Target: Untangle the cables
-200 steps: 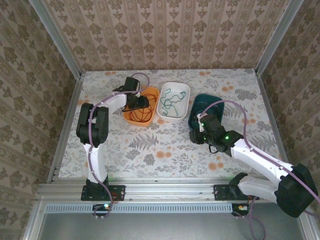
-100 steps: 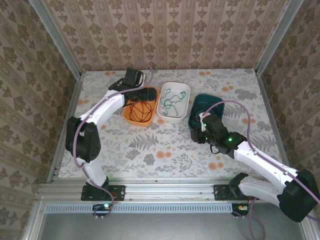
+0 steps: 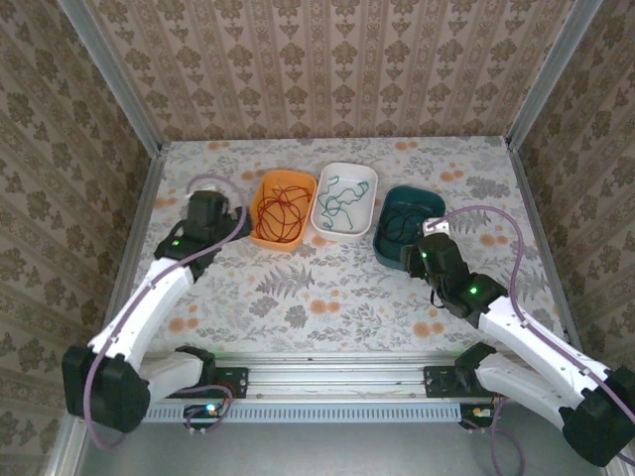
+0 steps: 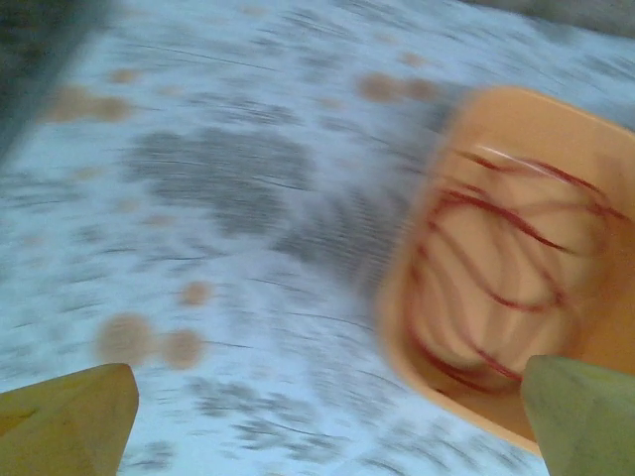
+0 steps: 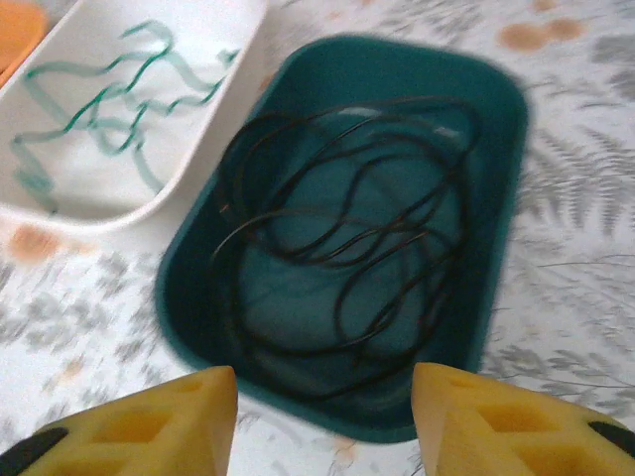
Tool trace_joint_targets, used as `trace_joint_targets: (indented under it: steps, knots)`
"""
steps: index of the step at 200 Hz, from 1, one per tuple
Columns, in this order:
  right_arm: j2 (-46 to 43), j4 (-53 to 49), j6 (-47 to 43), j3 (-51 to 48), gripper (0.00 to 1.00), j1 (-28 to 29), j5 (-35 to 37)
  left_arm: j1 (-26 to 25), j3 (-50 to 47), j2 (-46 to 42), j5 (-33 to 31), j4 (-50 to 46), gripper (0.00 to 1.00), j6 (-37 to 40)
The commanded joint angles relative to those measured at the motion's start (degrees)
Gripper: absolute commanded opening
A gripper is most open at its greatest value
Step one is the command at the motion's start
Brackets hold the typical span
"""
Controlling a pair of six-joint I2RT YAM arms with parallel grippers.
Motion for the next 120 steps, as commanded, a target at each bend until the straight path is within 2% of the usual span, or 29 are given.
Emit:
trace_joint_targets:
  steps: [1,19,21,23,24,28,37,56,71,88,102,109,120]
  knots:
    - [0.35,7.30,-3.21,-1.22,0.56,-1.44,15.16,5.60,-5.05,-3.88,-11.65,1.53,1.00,-1.71]
    - [2.74,25.26,-14.16,-6.21,0.59,-1.61,20.22,7.74,-9.53,-5.19,-17.67,6.57,1.00,3.04]
    - [3.27,28.20,-15.43,-7.02,0.66,-1.68,20.70,7.92,-9.98,-5.21,-18.01,7.23,1.00,3.70]
    - [3.82,31.11,-17.08,-7.82,0.86,-1.69,21.08,8.12,-10.36,-5.15,-18.40,7.81,1.00,4.18]
    - [4.20,32.54,-17.84,-8.23,0.93,-1.70,21.20,8.19,-10.54,-5.14,-18.49,8.08,1.00,4.34]
    - [5.79,37.86,-20.52,-9.50,1.00,-2.05,21.39,8.41,-11.26,-4.82,-19.55,8.99,1.00,5.31]
    - [9.97,44.36,-24.47,-10.00,1.00,-3.29,21.13,8.53,-13.62,-4.12,-21.61,13.17,1.00,8.42]
    - [19.08,41.44,-22.90,-5.09,1.00,-6.04,23.12,8.67,-17.20,-0.97,-24.02,20.63,1.00,11.88]
    - [24.73,50.01,-23.25,-6.47,1.00,-7.45,23.11,8.86,-18.26,3.11,-25.17,24.35,1.00,12.44]
    - [30.45,56.35,-22.18,-7.48,1.00,-9.66,20.86,8.84,-21.49,7.63,-22.43,34.15,1.00,15.51]
    - [34.36,58.81,-23.17,-6.71,1.00,-10.68,22.01,8.57,-24.54,10.46,-20.04,44.47,1.00,19.22]
    - [35.15,60.99,-25.13,-6.98,1.00,-11.25,19.68,8.26,-24.47,10.83,-19.06,44.86,1.00,19.07]
    - [37.08,67.10,-26.12,-9.17,1.00,-12.97,15.00,8.49,-26.41,11.47,-16.68,52.42,1.00,22.10]
